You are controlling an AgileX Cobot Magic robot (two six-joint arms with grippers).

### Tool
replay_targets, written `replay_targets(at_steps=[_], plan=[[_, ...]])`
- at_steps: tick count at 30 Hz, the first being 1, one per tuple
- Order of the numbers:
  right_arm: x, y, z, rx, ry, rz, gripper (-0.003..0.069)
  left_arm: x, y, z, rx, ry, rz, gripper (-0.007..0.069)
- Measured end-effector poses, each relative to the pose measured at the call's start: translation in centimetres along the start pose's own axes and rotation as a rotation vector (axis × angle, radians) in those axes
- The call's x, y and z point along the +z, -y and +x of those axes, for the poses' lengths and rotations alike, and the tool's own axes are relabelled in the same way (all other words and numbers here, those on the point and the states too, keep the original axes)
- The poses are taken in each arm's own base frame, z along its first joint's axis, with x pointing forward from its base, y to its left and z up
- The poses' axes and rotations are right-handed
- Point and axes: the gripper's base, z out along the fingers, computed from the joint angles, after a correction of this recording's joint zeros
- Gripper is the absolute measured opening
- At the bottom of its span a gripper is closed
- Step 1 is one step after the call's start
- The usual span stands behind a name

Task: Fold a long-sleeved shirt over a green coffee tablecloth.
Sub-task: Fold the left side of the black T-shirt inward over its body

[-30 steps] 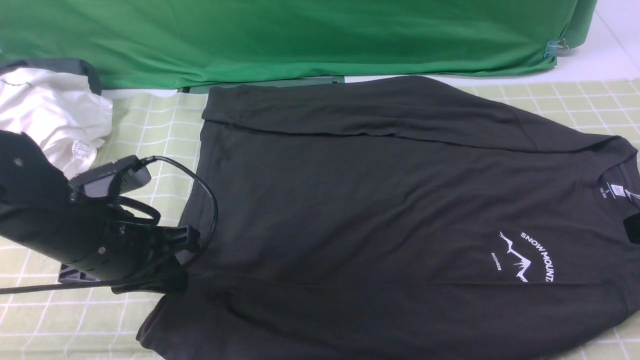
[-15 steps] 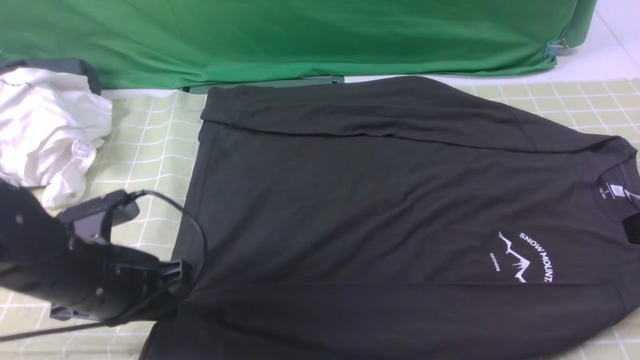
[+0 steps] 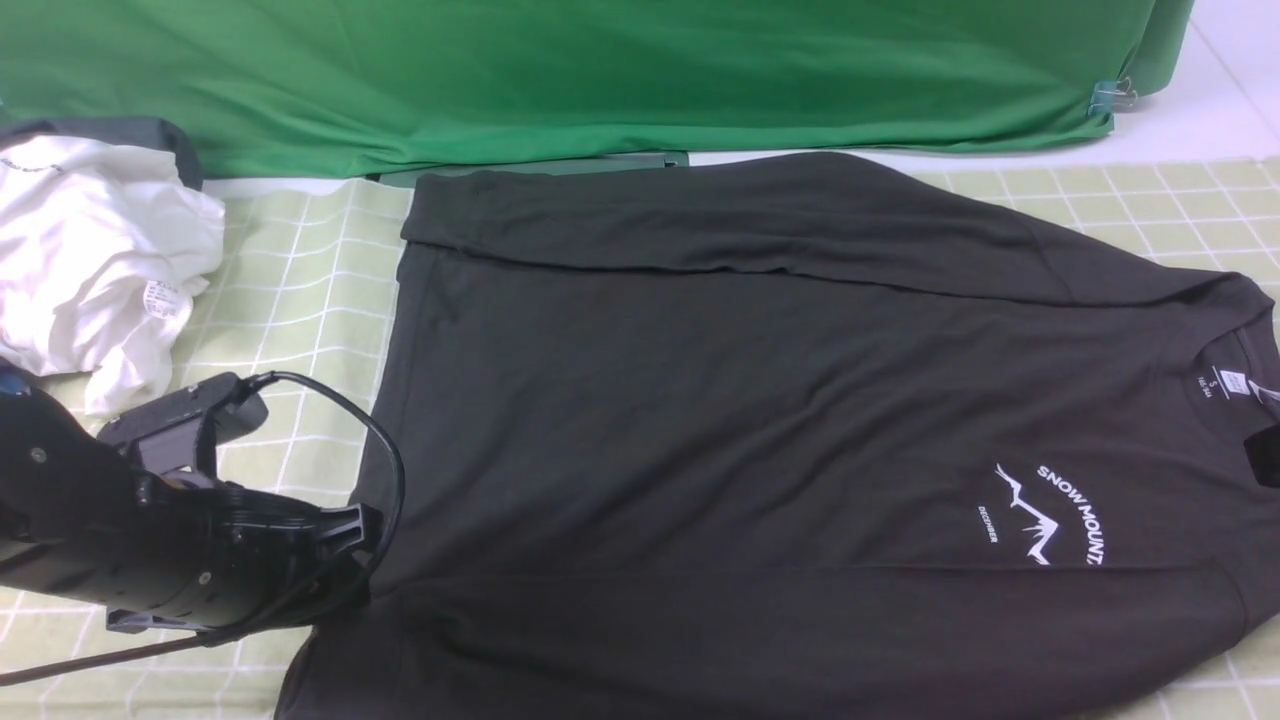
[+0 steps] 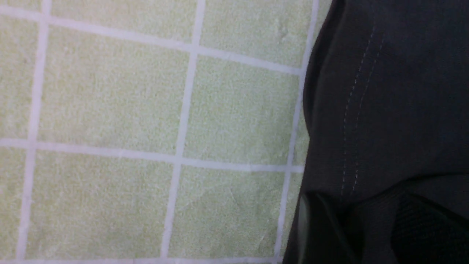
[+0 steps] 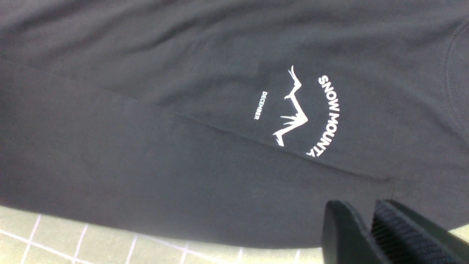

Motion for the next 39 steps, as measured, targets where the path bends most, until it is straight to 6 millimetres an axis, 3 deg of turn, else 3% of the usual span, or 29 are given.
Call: replay_targets(at_steps=[7, 15, 24, 31, 39], plan=[[0.0, 0.0, 0.0, 0.000, 0.002, 0.000, 0.0130, 0.1, 0.0, 0.2, -0.008, -0.011, 0.012, 0.0281], [0.0, 0.0, -0.1, 0.000, 0.009, 0.003, 0.0139, 0.5, 0.0, 0.0, 0.047, -0.015, 0.007, 0.0047], [0.0, 0.0, -0.1, 0.001, 0.009, 0.003, 0.0147, 0.1, 0.5, -0.7, 0.048, -0.010, 0.026, 0.0024], [0.0, 0.0, -0.1, 0.001, 0.010, 0.003, 0.0156, 0.1, 0.5, -0.7, -0.028, -0.006, 0.026, 0.0071], [0.0, 0.0, -0.1, 0.001, 0.015, 0.005, 0.0159, 0.1, 0.5, -0.8, -0.040, -0.001, 0.034, 0.0306]])
